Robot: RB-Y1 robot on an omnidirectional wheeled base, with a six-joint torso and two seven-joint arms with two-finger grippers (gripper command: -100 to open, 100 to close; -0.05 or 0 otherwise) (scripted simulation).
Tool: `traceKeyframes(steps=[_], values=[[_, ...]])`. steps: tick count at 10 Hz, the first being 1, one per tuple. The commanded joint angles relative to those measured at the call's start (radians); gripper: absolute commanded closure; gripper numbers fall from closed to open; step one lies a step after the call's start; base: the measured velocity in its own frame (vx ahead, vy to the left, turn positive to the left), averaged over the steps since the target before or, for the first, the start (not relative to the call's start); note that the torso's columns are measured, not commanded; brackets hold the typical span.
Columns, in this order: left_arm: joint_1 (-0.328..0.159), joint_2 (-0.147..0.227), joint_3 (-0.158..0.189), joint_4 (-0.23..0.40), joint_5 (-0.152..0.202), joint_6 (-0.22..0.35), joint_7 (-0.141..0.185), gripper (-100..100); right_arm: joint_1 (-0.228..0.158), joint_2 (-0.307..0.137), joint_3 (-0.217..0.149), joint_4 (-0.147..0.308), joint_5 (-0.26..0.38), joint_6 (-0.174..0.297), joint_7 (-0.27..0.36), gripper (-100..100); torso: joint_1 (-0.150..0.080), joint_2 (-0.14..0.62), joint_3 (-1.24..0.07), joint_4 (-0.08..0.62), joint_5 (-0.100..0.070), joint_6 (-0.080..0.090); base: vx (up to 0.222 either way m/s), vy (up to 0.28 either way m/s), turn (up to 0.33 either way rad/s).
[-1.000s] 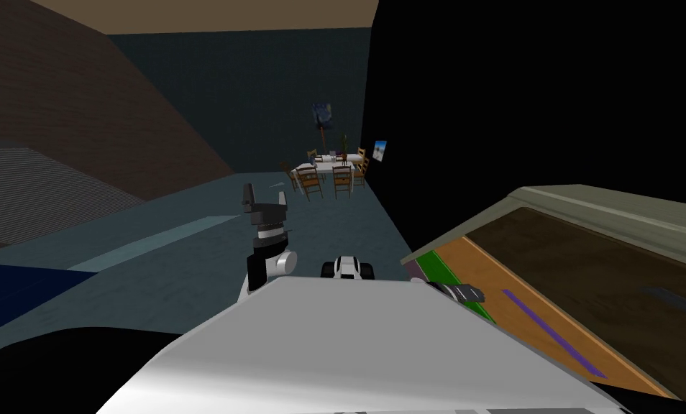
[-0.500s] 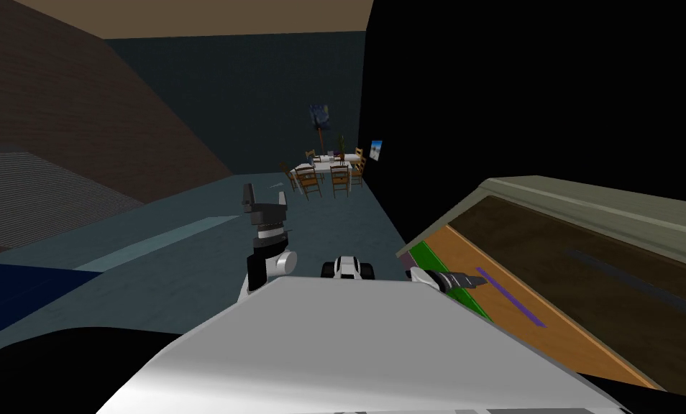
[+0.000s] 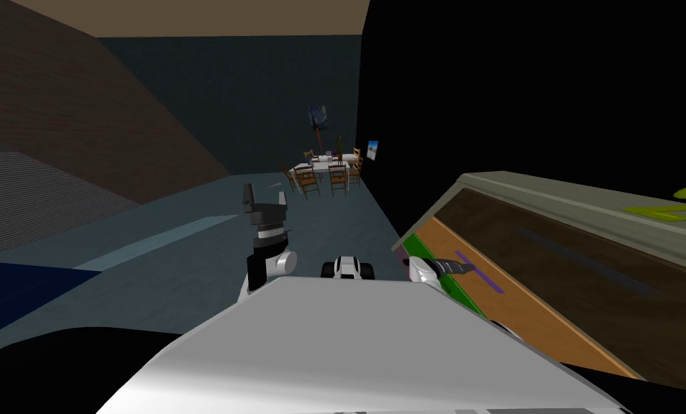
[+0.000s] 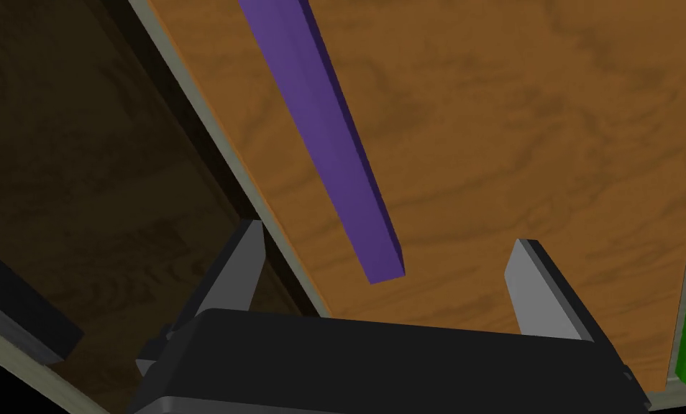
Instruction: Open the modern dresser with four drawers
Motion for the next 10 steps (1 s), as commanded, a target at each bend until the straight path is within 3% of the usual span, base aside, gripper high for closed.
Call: traceKeyframes(steps=[1, 5, 7, 8, 9, 10], values=[[0.000, 0.000, 0.000, 0.000, 0.000, 0.000, 0.000, 0, -0.038, -0.016, -0.012, -0.028, -0.038, -0.047, -0.024, -100, 0.000, 0.000, 0.000, 0.000, 0.000, 0.000, -0.142, -0.058, -0.032], [0.000, 0.000, 0.000, 0.000, 0.000, 0.000, 0.000, 0, -0.088, -0.032, -0.027, -0.071, -0.085, -0.102, -0.054, -100, 0.001, -0.002, -0.001, -0.001, 0.000, 0.000, -0.123, -0.035, -0.029], [0.000, 0.000, 0.000, 0.000, 0.000, 0.000, 0.000, 0, -0.094, -0.030, -0.023, -0.046, -0.077, -0.101, -0.069, -100, 0.000, -0.001, -0.001, 0.000, 0.000, 0.000, -0.055, -0.016, -0.008], [0.000, 0.000, 0.000, 0.000, 0.000, 0.000, 0.000, 0, -0.066, -0.012, -0.004, -0.094, -0.031, -0.146, -0.068, -100, 0.000, -0.002, -0.001, -0.001, 0.000, 0.000, 0.096, -0.034, -0.420], [0.001, 0.000, 0.000, 0.000, 0.000, 0.000, 0.000, 0, -0.066, -0.012, -0.004, -0.094, -0.031, -0.146, -0.068, -100, -0.002, -0.006, -0.004, -0.002, 0.000, 0.002, 0.129, -0.041, -0.394], [0.001, 0.000, 0.000, 0.000, 0.000, 0.000, 0.000, 0, -0.039, 0.007, 0.016, -0.139, 0.009, -0.191, -0.067, -100, -0.002, -0.005, -0.004, -0.002, -0.001, 0.000, 0.186, -0.040, -0.414]])
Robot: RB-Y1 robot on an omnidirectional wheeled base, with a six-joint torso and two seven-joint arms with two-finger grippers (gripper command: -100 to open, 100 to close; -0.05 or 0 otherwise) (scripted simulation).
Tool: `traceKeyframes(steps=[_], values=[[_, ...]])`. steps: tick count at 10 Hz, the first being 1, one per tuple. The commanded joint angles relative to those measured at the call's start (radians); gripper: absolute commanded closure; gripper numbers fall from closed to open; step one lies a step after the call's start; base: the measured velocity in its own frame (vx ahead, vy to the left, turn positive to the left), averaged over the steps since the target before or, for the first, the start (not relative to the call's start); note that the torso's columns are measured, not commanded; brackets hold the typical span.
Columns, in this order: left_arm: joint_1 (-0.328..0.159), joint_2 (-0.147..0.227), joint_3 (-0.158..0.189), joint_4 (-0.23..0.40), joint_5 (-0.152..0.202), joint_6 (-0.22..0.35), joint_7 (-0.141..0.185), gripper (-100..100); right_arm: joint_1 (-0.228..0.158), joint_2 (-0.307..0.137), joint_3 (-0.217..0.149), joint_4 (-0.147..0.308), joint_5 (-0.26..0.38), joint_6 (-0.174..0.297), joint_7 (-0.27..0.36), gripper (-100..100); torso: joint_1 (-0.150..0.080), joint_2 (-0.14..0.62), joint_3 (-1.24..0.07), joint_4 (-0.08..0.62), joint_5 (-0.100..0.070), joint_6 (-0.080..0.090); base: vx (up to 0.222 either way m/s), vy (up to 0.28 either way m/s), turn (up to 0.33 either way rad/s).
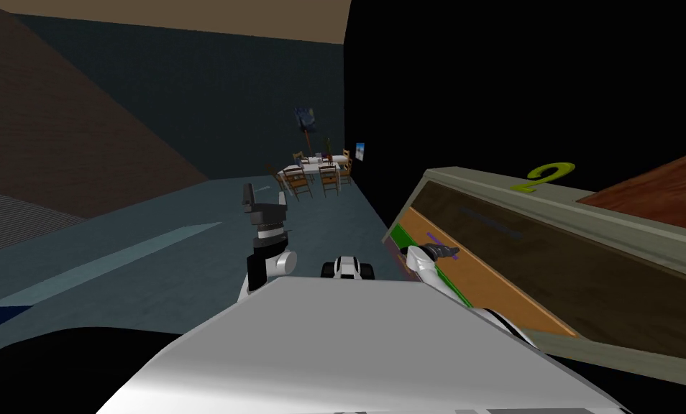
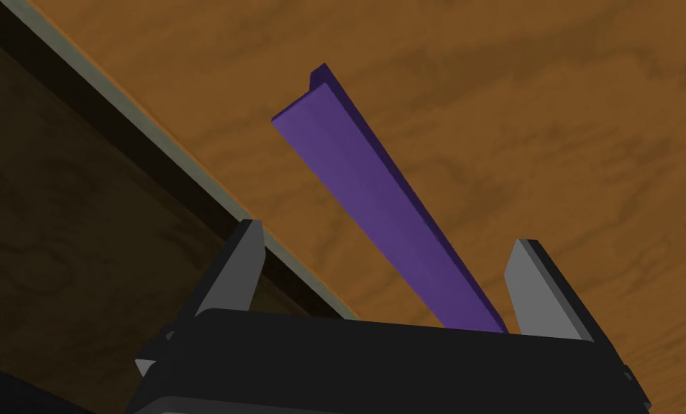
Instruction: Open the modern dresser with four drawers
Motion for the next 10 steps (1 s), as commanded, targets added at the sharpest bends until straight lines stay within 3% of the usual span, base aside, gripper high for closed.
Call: traceKeyframes(steps=[1, 2, 3, 4, 6, 7, 8, 9, 10], values=[[0.000, 0.000, 0.000, 0.000, 0.000, 0.000, 0.000, 0, 0.032, 0.025, 0.025, -0.051, 0.057, -0.048, -0.004, -100, 0.001, 0.001, 0.001, 0.000, 0.000, 0.000, 0.165, -0.028, -0.368], [0.000, 0.000, 0.000, 0.000, 0.000, 0.000, 0.000, 0, 0.059, 0.043, 0.045, -0.097, 0.095, -0.092, -0.004, -100, 0.001, 0.005, 0.003, 0.001, 0.001, 0.000, 0.200, -0.020, -0.452], [0.000, 0.000, 0.000, 0.000, 0.000, 0.000, 0.000, 0, 0.059, 0.043, 0.045, -0.097, 0.104, -0.093, -0.004, -100, 0.002, 0.006, 0.004, 0.002, 0.001, 0.000, 0.173, -0.011, -0.367], [0.000, 0.000, 0.000, 0.000, 0.000, 0.000, 0.000, 0, 0.087, 0.061, 0.064, -0.128, 0.147, -0.136, -0.003, -100, -0.001, 0.007, 0.005, 0.003, 0.001, 0.000, 0.165, -0.025, -0.402], [0.000, 0.000, 0.000, 0.000, 0.000, 0.000, 0.000, 0, 0.087, 0.061, 0.064, -0.143, 0.151, -0.138, -0.003, -100, -0.006, 0.005, 0.004, 0.002, 0.000, 0.002, 0.096, 0.016, -0.246], [0.000, 0.000, 0.000, 0.000, 0.000, 0.000, 0.000, 0, 0.114, 0.079, 0.084, -0.181, 0.198, -0.182, -0.003, -100, -0.006, 0.007, 0.005, 0.003, 0.001, 0.000, 0.143, 0.010, -0.288], [0.000, 0.000, 0.000, 0.000, 0.000, 0.000, 0.000, 0, 0.114, 0.079, 0.084, -0.189, 0.198, -0.182, -0.003, -100, -0.004, 0.002, 0.002, 0.002, 0.001, 0.001, 0.148, 0.010, -0.397], [0.000, 0.000, 0.000, 0.000, 0.000, 0.000, 0.000, 0, 0.141, 0.098, 0.104, -0.233, 0.240, -0.227, -0.002, -100, -0.006, 0.001, 0.001, 0.002, 0.002, 0.002, 0.150, 0.016, -0.455], [0.000, 0.000, 0.000, 0.000, 0.000, 0.000, 0.000, 0, 0.141, 0.098, 0.104, -0.235, 0.245, -0.227, -0.002, -100, -0.005, 0.002, 0.001, 0.001, 0.001, 0.002, 0.141, 0.012, -0.396]])
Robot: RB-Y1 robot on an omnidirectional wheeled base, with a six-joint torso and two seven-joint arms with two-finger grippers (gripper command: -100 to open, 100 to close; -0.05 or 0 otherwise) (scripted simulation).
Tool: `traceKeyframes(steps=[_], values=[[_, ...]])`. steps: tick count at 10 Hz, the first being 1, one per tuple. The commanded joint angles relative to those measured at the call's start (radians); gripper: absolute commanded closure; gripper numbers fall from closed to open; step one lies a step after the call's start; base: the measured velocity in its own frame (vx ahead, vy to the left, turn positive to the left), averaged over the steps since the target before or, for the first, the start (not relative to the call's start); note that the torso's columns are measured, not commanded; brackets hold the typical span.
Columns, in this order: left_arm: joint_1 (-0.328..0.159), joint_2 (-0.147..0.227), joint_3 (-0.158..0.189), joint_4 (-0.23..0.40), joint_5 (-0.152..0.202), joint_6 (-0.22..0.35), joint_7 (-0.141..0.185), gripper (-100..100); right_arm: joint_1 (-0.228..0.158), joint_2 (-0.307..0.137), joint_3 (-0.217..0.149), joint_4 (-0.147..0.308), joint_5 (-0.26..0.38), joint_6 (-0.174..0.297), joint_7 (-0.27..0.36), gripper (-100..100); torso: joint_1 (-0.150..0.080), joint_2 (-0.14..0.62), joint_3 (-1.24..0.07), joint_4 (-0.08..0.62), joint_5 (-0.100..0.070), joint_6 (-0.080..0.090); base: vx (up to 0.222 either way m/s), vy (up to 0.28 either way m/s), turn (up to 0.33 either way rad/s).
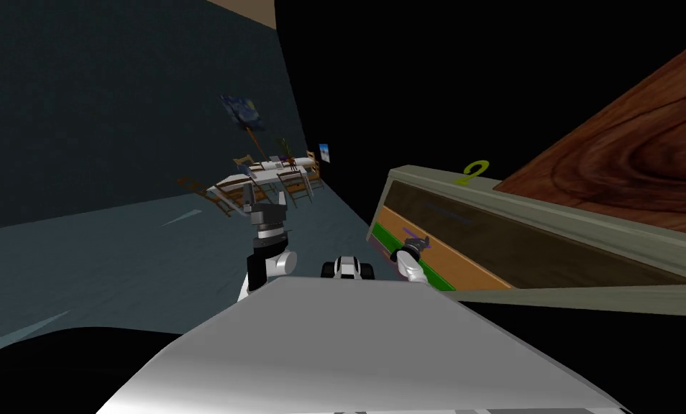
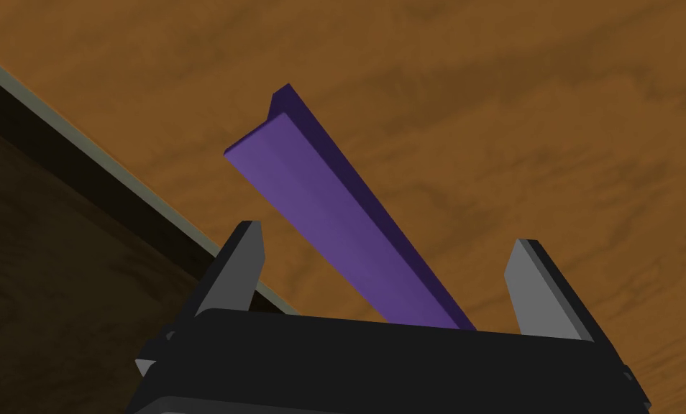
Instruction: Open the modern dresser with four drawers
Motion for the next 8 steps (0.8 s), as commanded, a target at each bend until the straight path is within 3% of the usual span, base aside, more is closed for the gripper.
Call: traceKeyframes(steps=[1, 2, 3, 4, 7, 8], values=[[0.000, 0.000, 0.000, 0.000, 0.000, 0.000, 0.000, 0, 0.042, 0.025, 0.023, -0.073, 0.063, -0.069, 0.012, -100, -0.003, 0.001, 0.001, 0.001, 0.001, 0.000, 0.174, 0.023, -0.429], [0.000, 0.000, 0.000, 0.000, 0.000, 0.000, 0.000, 0, 0.042, 0.025, 0.023, -0.084, 0.067, -0.069, 0.012, -100, -0.001, 0.000, 0.000, 0.000, -0.001, -0.001, 0.152, 0.027, -0.423], [0.000, 0.000, 0.000, 0.000, 0.000, 0.000, 0.000, 0, 0.069, 0.043, 0.043, -0.124, 0.111, -0.112, 0.013, -100, -0.001, 0.002, 0.001, 0.001, 0.000, 0.000, 0.185, 0.037, -0.414], [0.000, 0.000, 0.000, 0.000, 0.000, 0.000, 0.000, 0, 0.069, 0.043, 0.043, -0.130, 0.114, -0.113, 0.013, -100, 0.001, 0.000, 0.001, 0.001, 0.000, -0.002, 0.144, 0.050, -0.343], [0.000, 0.000, 0.000, 0.000, 0.000, 0.000, 0.000, 0, 0.124, 0.080, 0.082, -0.212, 0.200, -0.199, 0.014, -100, 0.004, 0.002, 0.001, 0.001, 0.000, -0.004, 0.145, 0.060, -0.410], [0.000, 0.000, 0.000, 0.000, 0.000, 0.000, 0.000, 0, 0.124, 0.080, 0.082, -0.221, 0.208, -0.202, 0.014, -100, 0.005, 0.002, 0.001, 0.000, 0.000, -0.003, 0.142, 0.083, -0.397]])
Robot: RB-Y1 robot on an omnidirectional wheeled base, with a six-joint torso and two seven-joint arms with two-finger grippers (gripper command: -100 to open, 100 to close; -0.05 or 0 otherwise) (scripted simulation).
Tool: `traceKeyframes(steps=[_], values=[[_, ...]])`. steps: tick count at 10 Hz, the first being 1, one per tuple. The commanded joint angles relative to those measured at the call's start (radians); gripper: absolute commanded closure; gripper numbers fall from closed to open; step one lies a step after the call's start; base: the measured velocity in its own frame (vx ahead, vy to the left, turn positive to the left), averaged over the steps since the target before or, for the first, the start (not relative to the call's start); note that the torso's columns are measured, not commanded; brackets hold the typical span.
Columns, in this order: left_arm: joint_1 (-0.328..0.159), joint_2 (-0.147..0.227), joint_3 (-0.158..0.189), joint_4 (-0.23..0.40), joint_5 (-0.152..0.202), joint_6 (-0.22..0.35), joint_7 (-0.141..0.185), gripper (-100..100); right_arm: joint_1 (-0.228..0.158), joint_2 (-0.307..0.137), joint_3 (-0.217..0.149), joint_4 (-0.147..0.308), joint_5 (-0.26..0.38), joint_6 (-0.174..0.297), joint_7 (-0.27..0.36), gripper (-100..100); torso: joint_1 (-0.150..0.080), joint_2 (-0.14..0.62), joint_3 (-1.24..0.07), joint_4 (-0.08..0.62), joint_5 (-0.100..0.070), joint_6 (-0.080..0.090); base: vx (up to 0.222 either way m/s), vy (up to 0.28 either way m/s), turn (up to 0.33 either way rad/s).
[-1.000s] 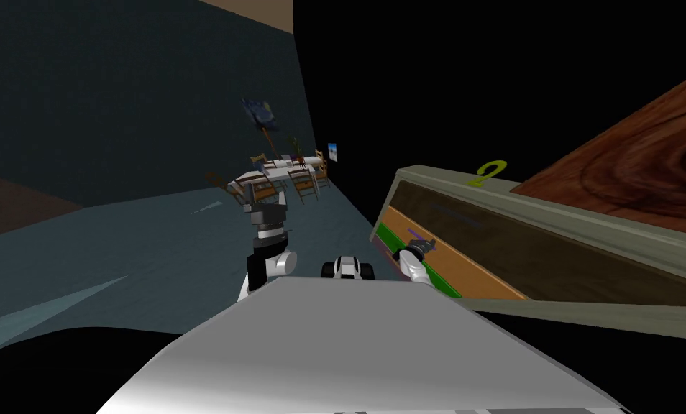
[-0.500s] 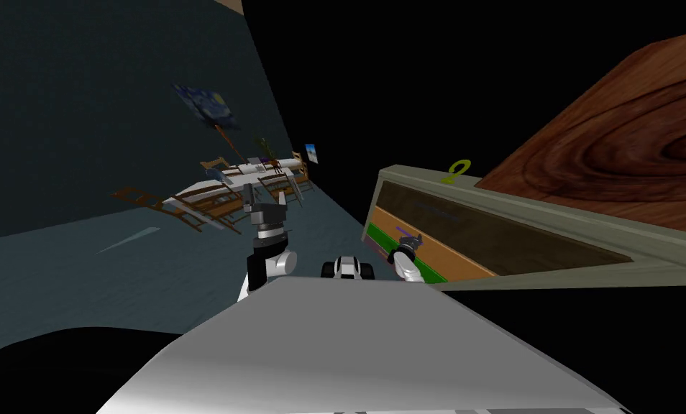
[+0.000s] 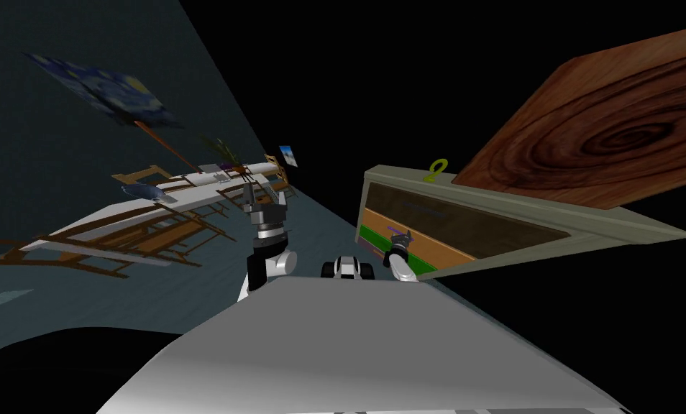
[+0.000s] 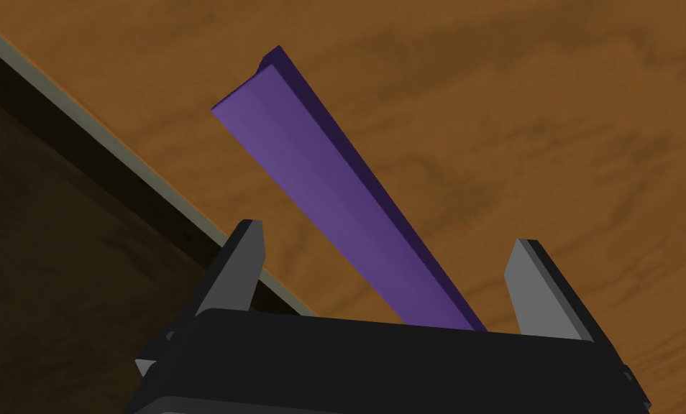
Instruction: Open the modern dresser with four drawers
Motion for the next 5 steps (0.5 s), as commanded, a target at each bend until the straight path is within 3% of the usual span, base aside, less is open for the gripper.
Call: traceKeyframes(steps=[1, 2, 3, 4, 5], values=[[0.000, 0.000, 0.000, 0.000, 0.000, 0.000, 0.000, 0, 0.009, 0.002, 0.006, -0.019, 0.018, -0.020, -0.005, -100, 0.001, 0.002, 0.001, 0.000, 0.000, 0.000, 0.058, 0.043, -0.069], [0.000, 0.000, 0.000, 0.000, 0.000, 0.000, 0.000, 0, -0.005, -0.011, -0.011, 0.003, -0.020, 0.015, 0.002, 100, 0.000, 0.007, 0.003, 0.001, 0.000, 0.000, -0.078, -0.069, 0.318], [-0.001, 0.000, 0.000, 0.000, 0.000, 0.000, 0.000, 0, -0.005, -0.011, -0.011, 0.003, -0.020, 0.015, 0.002, 100, -0.009, 0.007, 0.005, 0.001, -0.004, -0.004, -0.142, -0.074, 0.486], [-0.001, 0.000, 0.000, 0.000, 0.000, 0.000, 0.000, 0, -0.032, -0.029, -0.030, 0.049, -0.064, 0.059, 0.002, 100, -0.005, 0.008, 0.004, 0.004, 0.000, -0.001, -0.191, -0.054, 0.510], [-0.001, 0.000, 0.000, 0.000, 0.000, 0.000, 0.000, 0, -0.032, -0.029, -0.030, 0.049, -0.067, 0.059, 0.002, 100, -0.002, 0.008, 0.005, 0.004, 0.000, 0.001, -0.168, -0.060, 0.370]])
